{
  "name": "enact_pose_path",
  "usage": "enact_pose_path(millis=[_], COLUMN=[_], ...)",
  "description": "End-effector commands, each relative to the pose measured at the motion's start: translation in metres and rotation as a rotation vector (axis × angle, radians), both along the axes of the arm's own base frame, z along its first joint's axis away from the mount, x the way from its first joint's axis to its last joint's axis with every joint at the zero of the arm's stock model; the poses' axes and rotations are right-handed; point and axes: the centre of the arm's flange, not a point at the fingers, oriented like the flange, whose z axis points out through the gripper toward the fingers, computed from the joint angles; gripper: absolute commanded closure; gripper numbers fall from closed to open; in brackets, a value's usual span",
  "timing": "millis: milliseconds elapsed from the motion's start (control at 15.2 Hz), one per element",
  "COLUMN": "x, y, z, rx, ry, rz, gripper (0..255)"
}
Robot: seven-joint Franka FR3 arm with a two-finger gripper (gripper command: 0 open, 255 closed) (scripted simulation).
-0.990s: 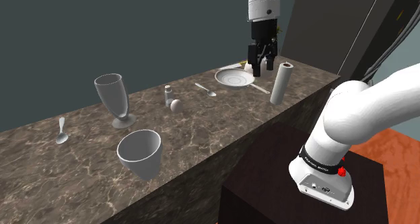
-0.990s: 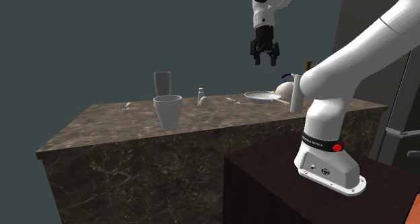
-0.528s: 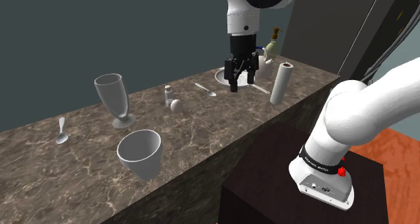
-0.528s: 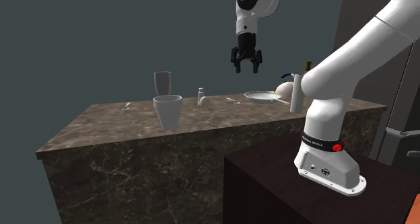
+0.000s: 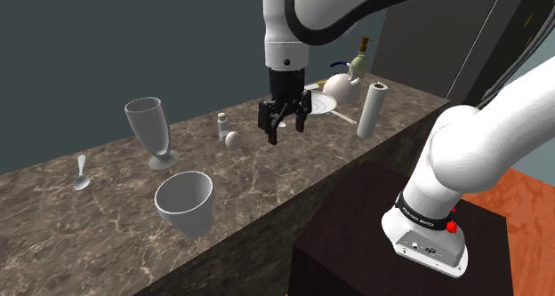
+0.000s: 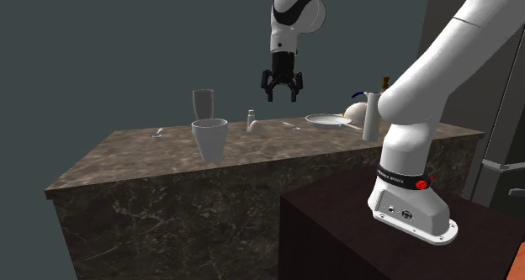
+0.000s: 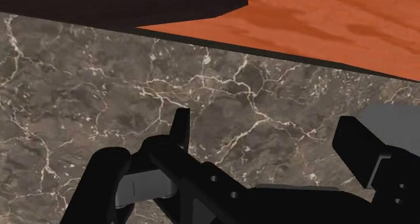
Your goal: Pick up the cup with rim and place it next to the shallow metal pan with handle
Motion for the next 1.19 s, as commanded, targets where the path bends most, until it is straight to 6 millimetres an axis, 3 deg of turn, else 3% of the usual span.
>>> enact_pose_path(millis=[0, 858, 1122], x=[0.010, 0.076, 0.078], y=[0.025, 0.167, 0.171], z=[-0.008, -0.057, -0.073], rx=[0.001, -0.008, -0.008], ry=[-0.019, -0.128, -0.130], rz=[-0.010, -0.068, -0.069], gripper=[0, 0, 0])
